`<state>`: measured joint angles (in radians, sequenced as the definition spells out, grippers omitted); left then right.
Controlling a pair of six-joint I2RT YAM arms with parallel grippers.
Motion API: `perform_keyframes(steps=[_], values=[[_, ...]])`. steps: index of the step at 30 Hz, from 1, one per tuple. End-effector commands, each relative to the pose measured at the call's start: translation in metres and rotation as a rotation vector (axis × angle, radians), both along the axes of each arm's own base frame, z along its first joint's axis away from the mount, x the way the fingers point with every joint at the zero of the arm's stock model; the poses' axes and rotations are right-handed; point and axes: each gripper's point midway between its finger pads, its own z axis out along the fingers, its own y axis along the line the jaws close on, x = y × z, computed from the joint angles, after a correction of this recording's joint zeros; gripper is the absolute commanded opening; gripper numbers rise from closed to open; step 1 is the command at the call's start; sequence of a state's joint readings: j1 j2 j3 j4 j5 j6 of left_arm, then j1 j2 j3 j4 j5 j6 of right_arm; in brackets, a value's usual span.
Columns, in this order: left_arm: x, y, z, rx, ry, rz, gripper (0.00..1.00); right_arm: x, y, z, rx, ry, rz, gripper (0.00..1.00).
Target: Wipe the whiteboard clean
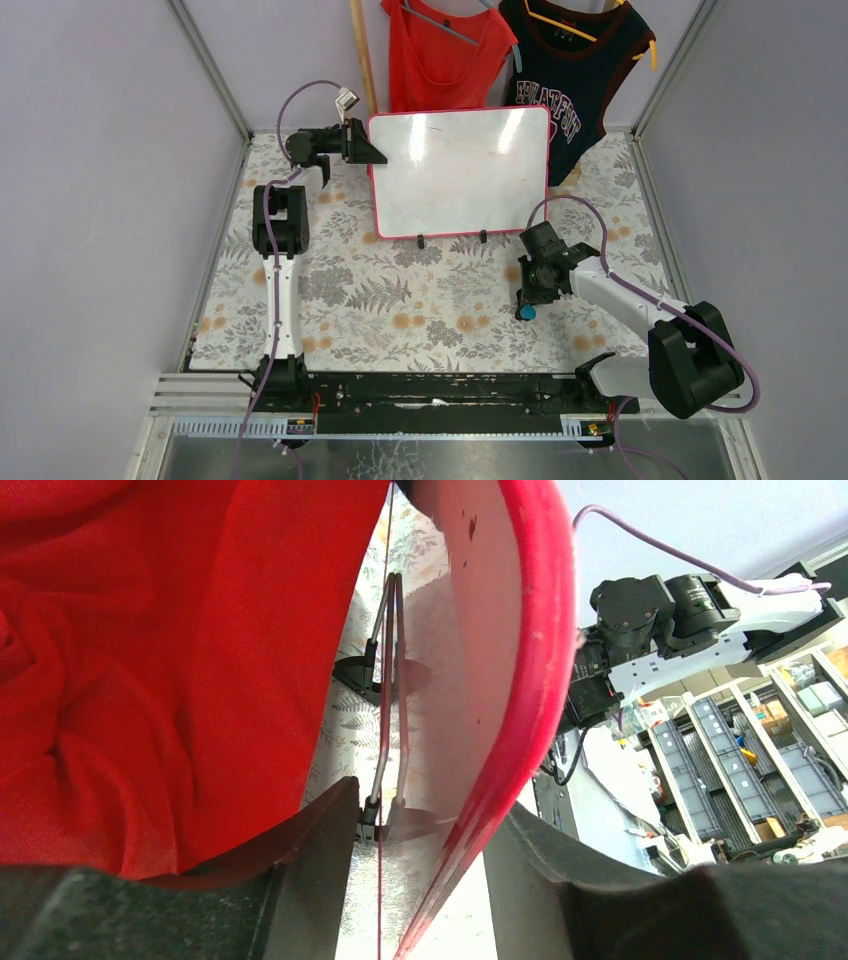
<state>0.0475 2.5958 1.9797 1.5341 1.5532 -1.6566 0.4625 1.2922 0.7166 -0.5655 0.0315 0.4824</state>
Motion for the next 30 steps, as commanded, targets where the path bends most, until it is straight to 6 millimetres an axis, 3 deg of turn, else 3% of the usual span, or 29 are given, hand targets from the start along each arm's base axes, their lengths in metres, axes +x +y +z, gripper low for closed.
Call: perform_keyframes(steps=[1, 5, 6, 8, 12, 18, 30], values=[[-0.009, 0.013, -0.011, 0.096, -0.074, -0.047, 0.51, 0.003, 0.006, 0.005, 0.024, -0.018, 0.009, 0.01], [-0.008, 0.020, -0.009, 0.098, -0.071, -0.034, 0.55, 0.003, 0.006, 0.005, 0.025, -0.018, 0.009, 0.01], [-0.008, 0.021, -0.010, 0.098, -0.066, -0.033, 0.63, 0.003, 0.007, 0.005, 0.026, -0.017, 0.011, 0.01], [-0.008, 0.023, -0.009, 0.098, -0.065, -0.028, 0.66, 0.003, 0.007, 0.005, 0.028, -0.018, 0.011, 0.01], [-0.009, 0.025, -0.008, 0.096, -0.065, -0.022, 0.67, 0.004, 0.008, 0.007, 0.031, -0.022, 0.012, 0.06], [-0.008, 0.032, -0.005, 0.097, -0.063, -0.007, 0.68, 0.002, 0.007, 0.007, 0.029, -0.021, 0.009, 0.25], [-0.012, 0.064, -0.015, 0.089, -0.015, 0.057, 0.67, 0.003, 0.008, 0.011, 0.035, -0.036, 0.006, 0.28]])
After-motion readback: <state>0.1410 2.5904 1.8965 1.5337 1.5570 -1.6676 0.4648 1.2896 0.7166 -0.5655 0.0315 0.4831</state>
